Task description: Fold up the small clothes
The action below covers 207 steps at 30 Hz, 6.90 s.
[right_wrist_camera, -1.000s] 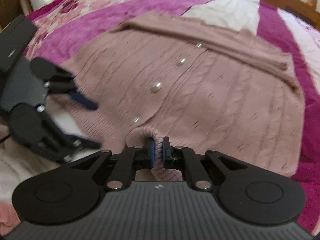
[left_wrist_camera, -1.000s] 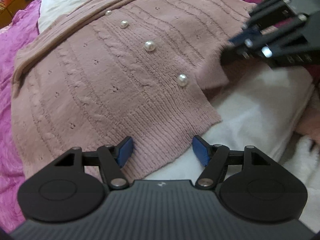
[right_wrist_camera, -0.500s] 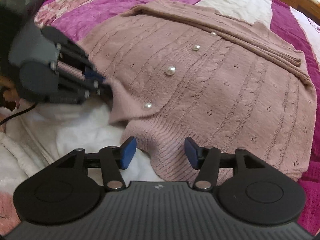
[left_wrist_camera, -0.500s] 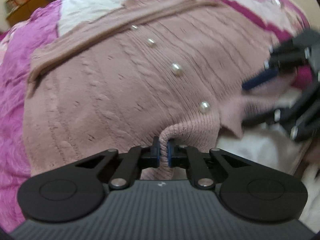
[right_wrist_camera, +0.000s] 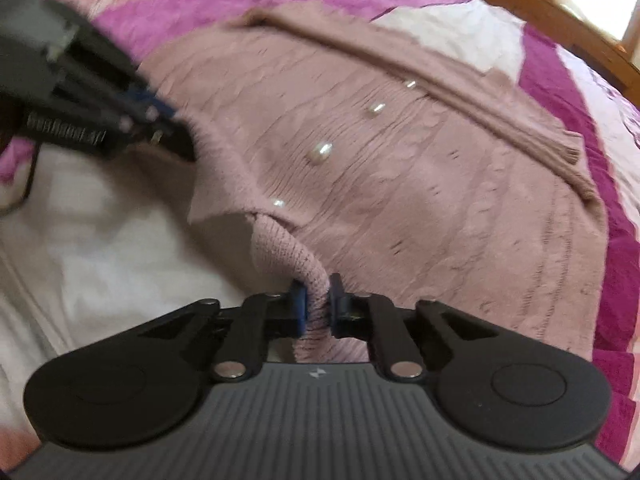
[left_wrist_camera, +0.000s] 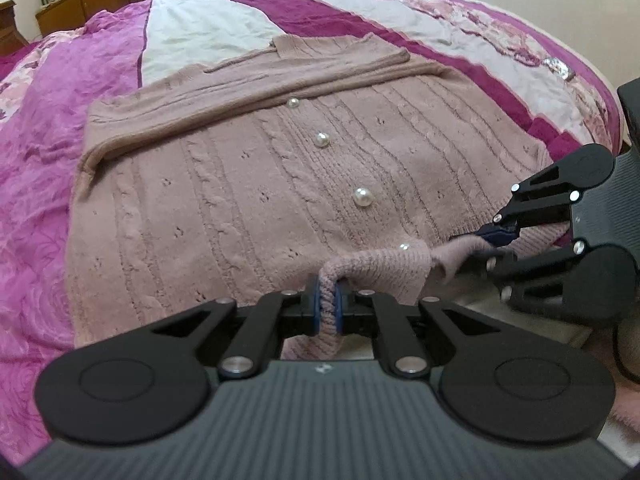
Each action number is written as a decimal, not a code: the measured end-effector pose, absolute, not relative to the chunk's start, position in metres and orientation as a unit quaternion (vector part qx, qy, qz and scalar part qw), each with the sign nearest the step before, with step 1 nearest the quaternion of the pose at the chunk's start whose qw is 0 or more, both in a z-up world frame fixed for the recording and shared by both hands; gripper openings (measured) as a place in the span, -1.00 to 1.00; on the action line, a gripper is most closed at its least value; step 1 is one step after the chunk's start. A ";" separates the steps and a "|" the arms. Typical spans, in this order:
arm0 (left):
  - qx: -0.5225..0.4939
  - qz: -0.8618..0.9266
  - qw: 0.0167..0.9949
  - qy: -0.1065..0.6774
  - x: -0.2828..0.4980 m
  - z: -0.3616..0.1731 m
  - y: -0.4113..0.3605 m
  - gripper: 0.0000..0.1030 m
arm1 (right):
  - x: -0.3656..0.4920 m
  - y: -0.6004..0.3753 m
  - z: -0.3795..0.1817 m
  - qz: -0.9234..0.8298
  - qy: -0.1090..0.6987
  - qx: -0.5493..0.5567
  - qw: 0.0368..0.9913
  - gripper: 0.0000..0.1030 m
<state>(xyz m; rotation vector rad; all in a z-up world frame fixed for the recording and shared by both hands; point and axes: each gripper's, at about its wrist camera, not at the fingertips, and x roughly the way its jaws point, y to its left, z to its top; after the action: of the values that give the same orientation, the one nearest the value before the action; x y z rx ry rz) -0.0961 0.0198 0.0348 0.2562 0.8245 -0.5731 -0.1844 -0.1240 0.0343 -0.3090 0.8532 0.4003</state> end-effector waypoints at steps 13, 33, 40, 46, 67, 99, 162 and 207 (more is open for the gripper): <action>0.070 -0.244 0.901 0.351 -0.084 0.065 0.028 -0.82 | -0.182 -0.142 0.088 0.167 0.293 -0.065 0.939 -0.83; 0.063 -0.218 0.943 0.243 -0.027 0.136 0.003 -0.82 | -0.100 -0.159 0.152 0.121 0.193 -0.035 0.973 -0.84; 0.053 -0.207 0.953 0.214 0.000 0.156 -0.001 -0.82 | -0.061 -0.159 0.177 0.112 0.158 -0.034 0.981 -0.84; 0.063 -0.193 0.961 0.189 0.032 0.170 -0.010 -0.82 | -0.016 -0.155 0.191 0.101 0.141 -0.049 0.984 -0.84; 0.113 -0.130 0.939 0.298 0.183 0.037 -0.052 -0.78 | 0.159 -0.149 0.029 0.061 0.267 -0.050 0.960 -0.83; 0.050 -0.118 0.935 0.331 0.117 0.068 -0.020 -0.21 | 0.051 -0.183 0.061 0.061 0.276 0.061 0.957 -0.14; 0.174 -0.130 0.941 0.261 0.085 0.066 0.002 -0.73 | 0.000 -0.141 0.043 0.122 0.275 -0.046 0.953 0.09; 0.056 -0.057 0.945 0.316 0.150 0.068 0.074 -0.66 | 0.026 -0.173 0.076 0.065 0.216 -0.089 0.970 -0.82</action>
<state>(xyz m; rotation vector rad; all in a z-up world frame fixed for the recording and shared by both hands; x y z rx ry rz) 0.1495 0.0745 0.0683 0.1132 0.6442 -0.1167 0.0256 -0.1730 0.0758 -0.1806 0.4365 0.1320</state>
